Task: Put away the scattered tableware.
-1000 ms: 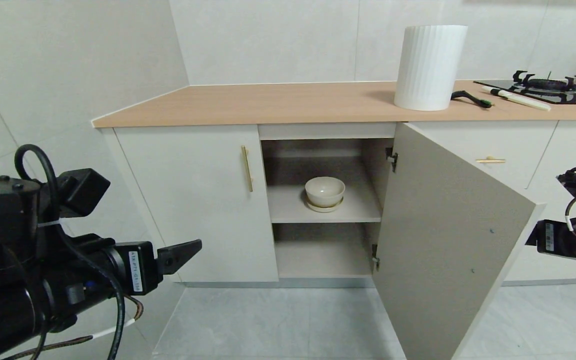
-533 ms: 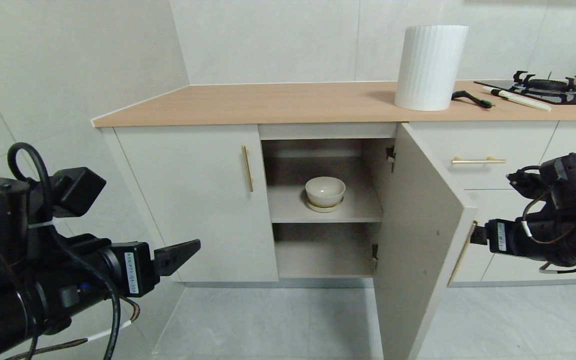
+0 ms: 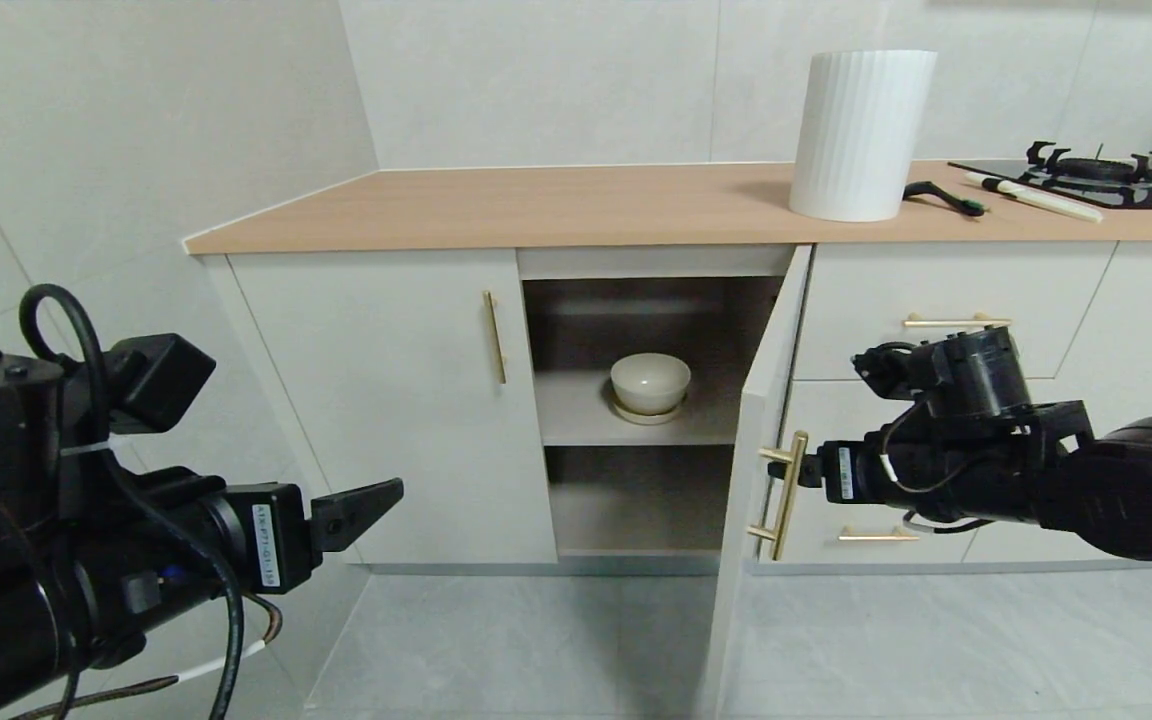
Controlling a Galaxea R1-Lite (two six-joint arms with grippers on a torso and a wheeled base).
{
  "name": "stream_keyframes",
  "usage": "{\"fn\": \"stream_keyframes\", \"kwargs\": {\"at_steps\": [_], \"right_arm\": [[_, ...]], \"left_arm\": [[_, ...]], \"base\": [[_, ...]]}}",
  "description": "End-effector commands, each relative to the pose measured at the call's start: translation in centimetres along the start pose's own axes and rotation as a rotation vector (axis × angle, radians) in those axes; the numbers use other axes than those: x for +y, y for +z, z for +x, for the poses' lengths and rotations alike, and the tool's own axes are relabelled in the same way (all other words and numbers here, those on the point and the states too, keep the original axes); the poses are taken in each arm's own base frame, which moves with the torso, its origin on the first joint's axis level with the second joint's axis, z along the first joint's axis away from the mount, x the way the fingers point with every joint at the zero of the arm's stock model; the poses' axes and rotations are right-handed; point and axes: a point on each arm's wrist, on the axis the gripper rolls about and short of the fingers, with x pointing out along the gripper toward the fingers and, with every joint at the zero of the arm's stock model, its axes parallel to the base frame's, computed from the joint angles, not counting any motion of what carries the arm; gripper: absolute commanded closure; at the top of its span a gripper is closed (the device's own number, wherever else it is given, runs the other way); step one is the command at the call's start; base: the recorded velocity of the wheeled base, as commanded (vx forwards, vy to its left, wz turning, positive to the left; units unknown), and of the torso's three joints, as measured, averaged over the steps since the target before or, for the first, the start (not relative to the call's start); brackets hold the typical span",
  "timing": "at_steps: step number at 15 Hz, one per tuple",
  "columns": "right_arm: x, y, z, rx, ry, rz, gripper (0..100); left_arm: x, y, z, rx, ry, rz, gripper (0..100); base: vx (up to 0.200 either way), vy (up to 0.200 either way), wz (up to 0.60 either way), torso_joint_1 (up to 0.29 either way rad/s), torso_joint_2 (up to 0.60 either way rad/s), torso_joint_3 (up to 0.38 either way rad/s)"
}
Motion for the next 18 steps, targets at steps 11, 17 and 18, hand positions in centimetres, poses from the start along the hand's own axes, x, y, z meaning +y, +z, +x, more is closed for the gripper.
{"fn": "stream_keyframes", "kwargs": {"at_steps": [11,17,18], "right_arm": [[1.0,0.4,7.3,-0.016,0.017,0.007,0],[1.8,-0.2,8.2,-0.026,0.038,0.013,0],[2.2,-0.3,8.2,-0.025,0.046,0.024,0]], "left_arm": [[-0.3,-0.4,0.3,0.020,-0.002,0.022,0],[-0.2,-0.7,0.5,0.028,0.017,0.045,0],[-0.2,-0.7,0.5,0.028,0.017,0.045,0]], "base": [[0.018,0.000,0.00,0.001,0.00,0.001],[0.133,0.000,0.00,0.000,0.00,0.001],[0.000,0.000,0.00,0.000,0.00,0.000]]}}
